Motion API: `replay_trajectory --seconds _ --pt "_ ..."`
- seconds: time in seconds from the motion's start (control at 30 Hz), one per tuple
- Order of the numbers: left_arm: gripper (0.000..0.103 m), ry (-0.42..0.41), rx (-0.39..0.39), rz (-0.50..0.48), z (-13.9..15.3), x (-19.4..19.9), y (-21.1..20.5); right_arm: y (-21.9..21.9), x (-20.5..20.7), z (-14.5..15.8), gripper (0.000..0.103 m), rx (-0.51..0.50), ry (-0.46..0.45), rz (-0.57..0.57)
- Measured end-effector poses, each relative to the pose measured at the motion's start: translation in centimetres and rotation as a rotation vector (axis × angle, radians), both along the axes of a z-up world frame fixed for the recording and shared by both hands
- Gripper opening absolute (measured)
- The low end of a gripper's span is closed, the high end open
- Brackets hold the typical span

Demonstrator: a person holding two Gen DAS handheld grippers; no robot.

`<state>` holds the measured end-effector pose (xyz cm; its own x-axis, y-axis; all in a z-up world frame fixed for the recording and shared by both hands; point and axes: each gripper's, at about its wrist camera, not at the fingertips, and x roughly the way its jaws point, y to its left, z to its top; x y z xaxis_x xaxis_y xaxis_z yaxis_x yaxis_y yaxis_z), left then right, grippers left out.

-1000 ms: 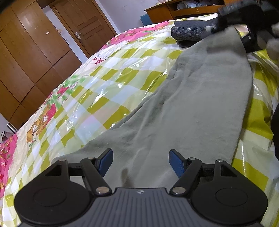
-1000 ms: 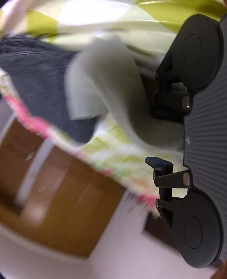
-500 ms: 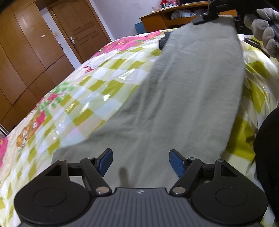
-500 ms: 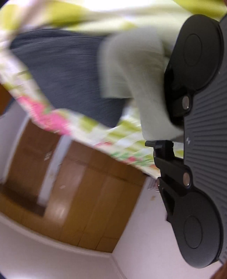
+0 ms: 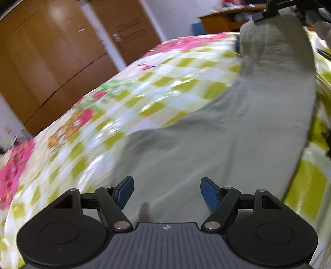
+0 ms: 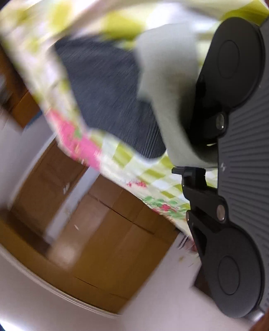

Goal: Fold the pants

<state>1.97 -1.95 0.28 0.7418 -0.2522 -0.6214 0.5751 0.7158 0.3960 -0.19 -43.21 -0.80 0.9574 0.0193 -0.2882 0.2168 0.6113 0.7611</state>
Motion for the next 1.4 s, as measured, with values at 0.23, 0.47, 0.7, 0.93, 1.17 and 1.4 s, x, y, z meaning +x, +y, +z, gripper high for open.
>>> replay_trajectory --seconds 0.23,0.47,0.7,0.93,1.17,1.4 --pt "0.083 -0.063 -0.049 0.173 1.9 -0.1 8.8 19.5 5.8 6.4 0.006 -0.648 -0.02 0.455" --pt "0.084 -0.035 -0.118 0.311 1.2 -2.0 15.6 39.1 5.4 -2.3 0.01 -1.219 0.084 0.9" --pt "0.084 -0.017 -0.19 0.324 0.4 -2.6 17.0 39.8 5.3 -2.8 0.027 -1.261 0.11 0.909" --pt "0.084 -0.014 -0.228 0.36 0.4 -3.5 18.4 41.9 3.4 -2.1 0.034 -1.246 0.079 0.961" --pt "0.084 -0.012 -0.247 0.375 0.1 -4.5 19.4 44.1 3.2 -1.3 0.039 -1.258 0.012 0.955" --pt "0.084 -0.018 -0.28 0.38 0.1 -4.7 20.0 42.6 1.9 0.8 0.041 -1.178 -0.012 0.946"
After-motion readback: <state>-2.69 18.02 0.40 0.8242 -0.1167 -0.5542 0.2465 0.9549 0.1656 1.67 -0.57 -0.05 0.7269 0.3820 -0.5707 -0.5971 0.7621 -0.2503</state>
